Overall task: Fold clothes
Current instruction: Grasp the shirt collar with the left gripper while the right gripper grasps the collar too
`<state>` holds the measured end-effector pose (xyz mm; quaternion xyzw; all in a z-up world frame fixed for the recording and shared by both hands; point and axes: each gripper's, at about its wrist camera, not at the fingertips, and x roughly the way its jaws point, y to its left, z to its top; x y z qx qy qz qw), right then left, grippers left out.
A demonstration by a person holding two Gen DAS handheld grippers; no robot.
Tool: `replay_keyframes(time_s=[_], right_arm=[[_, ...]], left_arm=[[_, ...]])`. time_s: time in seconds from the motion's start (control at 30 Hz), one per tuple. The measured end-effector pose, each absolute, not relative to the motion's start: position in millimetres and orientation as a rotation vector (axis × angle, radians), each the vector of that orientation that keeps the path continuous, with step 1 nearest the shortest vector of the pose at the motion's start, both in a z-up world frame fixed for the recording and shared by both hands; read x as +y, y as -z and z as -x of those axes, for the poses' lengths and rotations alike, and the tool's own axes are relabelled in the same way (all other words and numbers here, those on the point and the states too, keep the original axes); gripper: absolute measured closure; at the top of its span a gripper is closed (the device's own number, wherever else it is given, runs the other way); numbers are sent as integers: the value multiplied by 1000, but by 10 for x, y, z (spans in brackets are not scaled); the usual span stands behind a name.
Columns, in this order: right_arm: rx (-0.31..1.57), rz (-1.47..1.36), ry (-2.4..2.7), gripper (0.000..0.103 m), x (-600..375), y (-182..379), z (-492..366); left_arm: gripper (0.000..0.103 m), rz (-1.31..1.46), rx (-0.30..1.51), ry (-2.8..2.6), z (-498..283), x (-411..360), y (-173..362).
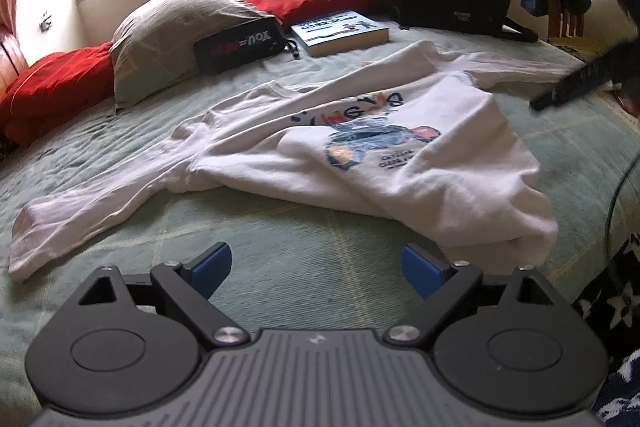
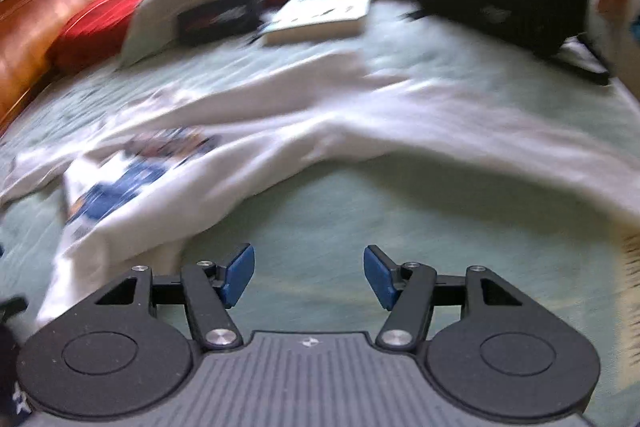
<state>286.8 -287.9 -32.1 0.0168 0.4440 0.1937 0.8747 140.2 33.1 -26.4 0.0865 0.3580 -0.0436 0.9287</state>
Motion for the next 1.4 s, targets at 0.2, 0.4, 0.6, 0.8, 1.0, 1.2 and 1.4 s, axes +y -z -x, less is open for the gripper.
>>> replay_keyframes(time_s=[0.2,0.4,0.6,0.8,1.0,1.2,1.4], right_arm=[[912,-19,-448,23,-2463,592,-2612],[842,-56,-462,0,-2523,743,-2415],[802,8,-447,0,-2502,819,-2214],[818,35,-484,0,-2621,729,-2151],[789,-2,-478,0,-2847,464,-2324],[699,-31,-542,1,-2786,169,-2578],[630,-18,-589,1,-2595,58,-2951]], left_arm=[[7,-94,750,123,-1474,504,348],[7,-24,828,147,-1584,525,575],[4,-53,850,147,-1527,477,747],[4,-78,848,167,-1583,597,600],[4,-133,791,169,-1968,817,345],[7,-247,728,169,-2794,893,183],[37,-276,689,188,-3796,994,217]])
